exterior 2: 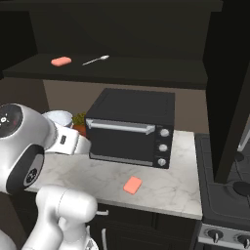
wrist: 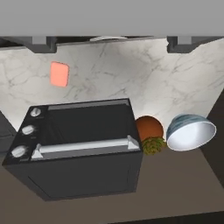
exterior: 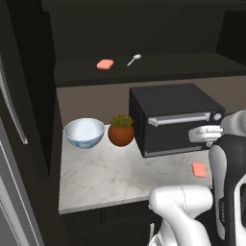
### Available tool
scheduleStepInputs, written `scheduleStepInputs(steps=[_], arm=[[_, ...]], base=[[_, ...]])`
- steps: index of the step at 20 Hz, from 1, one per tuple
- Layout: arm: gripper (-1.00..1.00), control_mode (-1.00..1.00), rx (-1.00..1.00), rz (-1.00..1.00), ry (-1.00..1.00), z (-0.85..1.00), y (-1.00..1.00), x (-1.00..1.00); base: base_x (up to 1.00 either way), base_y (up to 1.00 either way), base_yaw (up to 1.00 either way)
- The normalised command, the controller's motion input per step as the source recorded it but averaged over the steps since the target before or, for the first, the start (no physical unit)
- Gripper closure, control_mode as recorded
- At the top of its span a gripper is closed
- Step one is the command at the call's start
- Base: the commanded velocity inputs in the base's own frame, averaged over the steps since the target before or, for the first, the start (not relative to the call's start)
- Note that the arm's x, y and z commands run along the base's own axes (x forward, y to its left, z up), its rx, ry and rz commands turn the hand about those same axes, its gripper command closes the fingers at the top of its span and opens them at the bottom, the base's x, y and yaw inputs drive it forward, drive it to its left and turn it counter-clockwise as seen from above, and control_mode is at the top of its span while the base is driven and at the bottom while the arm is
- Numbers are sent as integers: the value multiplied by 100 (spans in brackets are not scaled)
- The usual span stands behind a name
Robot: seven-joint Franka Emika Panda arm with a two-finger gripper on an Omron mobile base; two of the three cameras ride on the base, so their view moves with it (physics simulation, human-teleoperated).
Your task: Pick the bar soap and bar soap from the cabinet and place them on the counter.
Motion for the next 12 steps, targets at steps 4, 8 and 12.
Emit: scheduleStepInputs(steps=[4, 8, 12], arm=[[-100, -100, 0, -2, -9, 5, 10, 0], [-100, -100, 0, 0, -8, 34, 1, -3], [-100, -100, 0, 0, -1, 49, 0, 0]], base=[[0, 0, 0], [0, 0, 0], [0, 0, 0]])
